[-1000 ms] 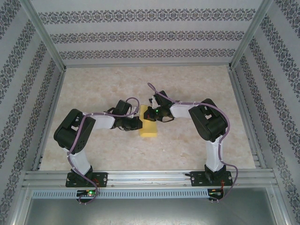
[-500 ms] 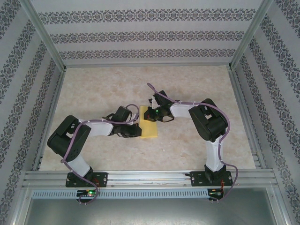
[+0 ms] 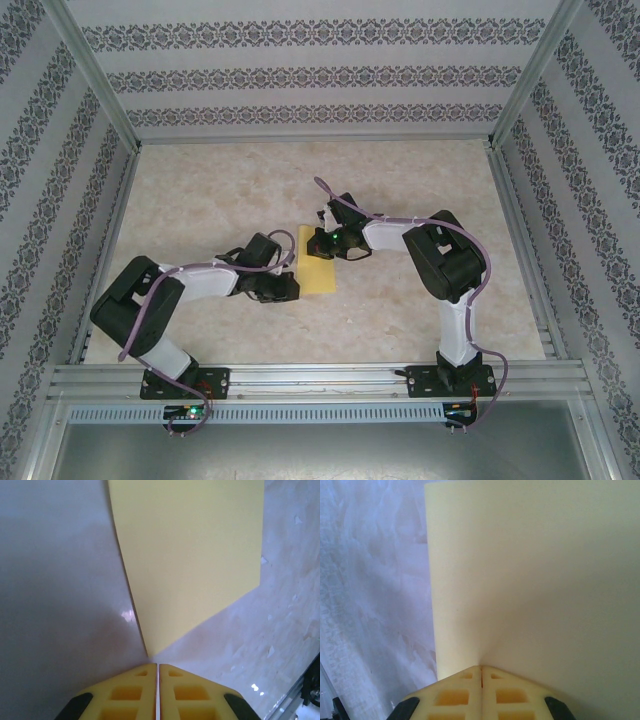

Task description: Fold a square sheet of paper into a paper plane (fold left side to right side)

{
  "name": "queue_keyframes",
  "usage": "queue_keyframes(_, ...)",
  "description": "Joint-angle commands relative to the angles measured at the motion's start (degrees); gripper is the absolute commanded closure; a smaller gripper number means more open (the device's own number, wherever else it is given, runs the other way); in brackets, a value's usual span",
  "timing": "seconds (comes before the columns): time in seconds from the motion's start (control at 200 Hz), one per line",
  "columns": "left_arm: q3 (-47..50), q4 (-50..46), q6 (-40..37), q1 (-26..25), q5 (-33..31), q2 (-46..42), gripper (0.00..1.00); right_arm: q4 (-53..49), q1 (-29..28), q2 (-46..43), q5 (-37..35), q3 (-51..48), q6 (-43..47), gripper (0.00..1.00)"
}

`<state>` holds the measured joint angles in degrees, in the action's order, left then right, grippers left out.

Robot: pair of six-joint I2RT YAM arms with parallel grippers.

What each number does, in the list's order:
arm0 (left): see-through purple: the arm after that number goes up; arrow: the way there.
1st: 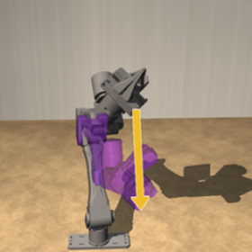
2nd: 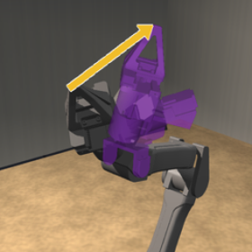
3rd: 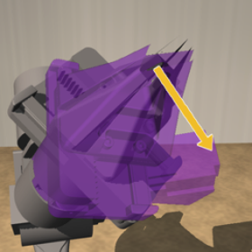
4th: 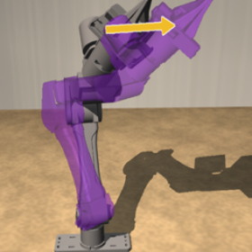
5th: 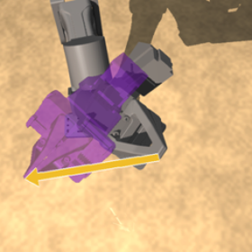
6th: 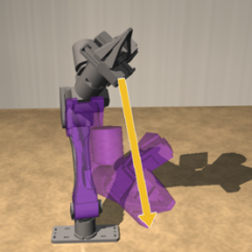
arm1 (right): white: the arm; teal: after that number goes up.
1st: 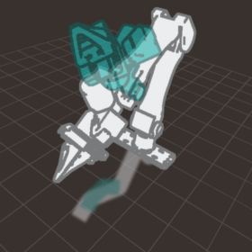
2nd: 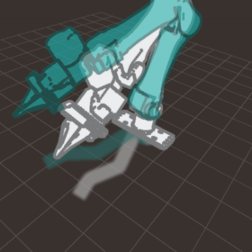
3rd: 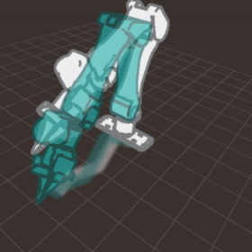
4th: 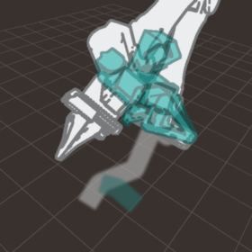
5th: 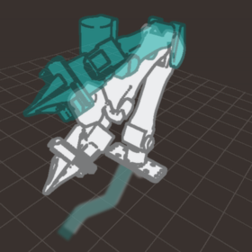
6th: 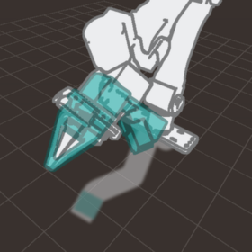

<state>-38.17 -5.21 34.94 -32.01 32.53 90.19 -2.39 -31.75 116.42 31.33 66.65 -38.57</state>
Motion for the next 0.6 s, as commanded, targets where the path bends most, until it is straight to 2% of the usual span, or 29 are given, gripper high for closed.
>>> queue_keyframes(0.0, -2.3, -6.0, -0.3, -0.1, 0.0, -3.5, 0.9, -3.6, 0.1, 2.5, -4.7, -0.4, 1.7, 1.0)
queue_keyframes(0.18, -6.8, -6.7, -2.1, 2.5, 0.3, -0.9, 0.9, -3.4, -0.2, 2.1, -4.6, -0.4, 1.8, 1.0)
queue_keyframes(0.355, -11.9, -5.7, -3.8, 2.6, 0.8, 6.7, 0.91, -3.4, -0.3, 1.9, -4.7, -0.5, 1.8, 1.0)
queue_keyframes(0.595, -15.6, -6.4, -5.3, 2.6, -0.5, 12.2, 0.91, -3.3, -0.6, 1.7, -4.4, 0.2, 1.8, 1.0)
